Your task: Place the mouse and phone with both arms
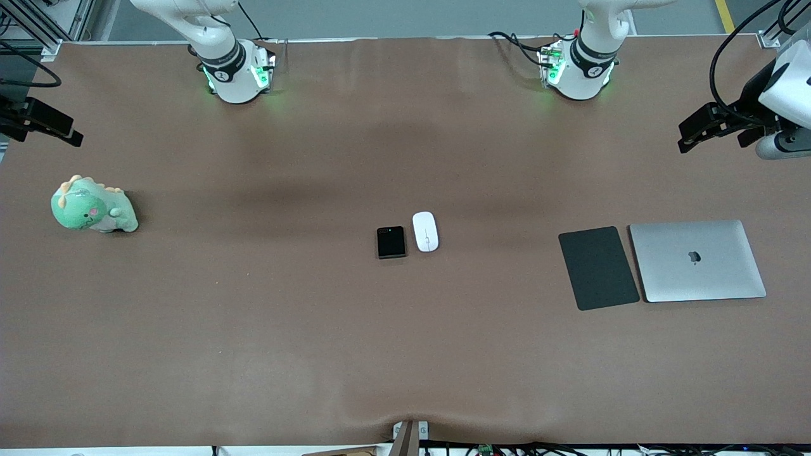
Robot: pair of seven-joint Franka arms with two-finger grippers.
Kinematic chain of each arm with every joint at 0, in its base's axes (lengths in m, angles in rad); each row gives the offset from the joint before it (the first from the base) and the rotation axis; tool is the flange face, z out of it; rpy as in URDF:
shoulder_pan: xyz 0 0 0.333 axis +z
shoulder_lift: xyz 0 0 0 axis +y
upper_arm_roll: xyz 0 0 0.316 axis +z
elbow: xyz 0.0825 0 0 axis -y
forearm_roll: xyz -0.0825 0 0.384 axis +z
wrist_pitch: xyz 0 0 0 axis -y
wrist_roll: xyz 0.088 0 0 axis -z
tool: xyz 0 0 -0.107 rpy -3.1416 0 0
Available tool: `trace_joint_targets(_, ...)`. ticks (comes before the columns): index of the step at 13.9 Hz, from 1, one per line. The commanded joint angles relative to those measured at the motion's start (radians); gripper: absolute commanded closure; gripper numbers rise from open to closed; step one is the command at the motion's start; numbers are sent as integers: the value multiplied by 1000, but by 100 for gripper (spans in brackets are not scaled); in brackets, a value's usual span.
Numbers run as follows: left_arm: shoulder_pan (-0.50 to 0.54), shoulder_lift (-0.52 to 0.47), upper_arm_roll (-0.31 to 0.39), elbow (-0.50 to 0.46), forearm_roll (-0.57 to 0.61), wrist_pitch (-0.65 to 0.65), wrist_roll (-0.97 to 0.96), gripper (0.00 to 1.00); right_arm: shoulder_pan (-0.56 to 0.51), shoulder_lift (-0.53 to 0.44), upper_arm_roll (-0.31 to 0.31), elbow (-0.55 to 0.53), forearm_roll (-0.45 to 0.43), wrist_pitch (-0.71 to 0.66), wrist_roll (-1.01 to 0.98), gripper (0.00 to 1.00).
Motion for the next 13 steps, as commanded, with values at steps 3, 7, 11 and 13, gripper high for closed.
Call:
trace_joint_targets(3,0,8,-3,17,11,-17,15,0,-6,-16,6,-9,-11,4,0,0)
trace_joint_targets(7,-9,22,-4,17,17,-17,9,0,-7,-16,6,-9,-11,4,0,0)
trace_joint_targets(11,-11,51,-4,41,14,-17,-2,0,-6,-16,6,-9,-11,4,0,0)
trace_joint_targets(13,-11,54,-4,37,8,-17,-5,0,-6,-14,6,-9,-11,4,0,0)
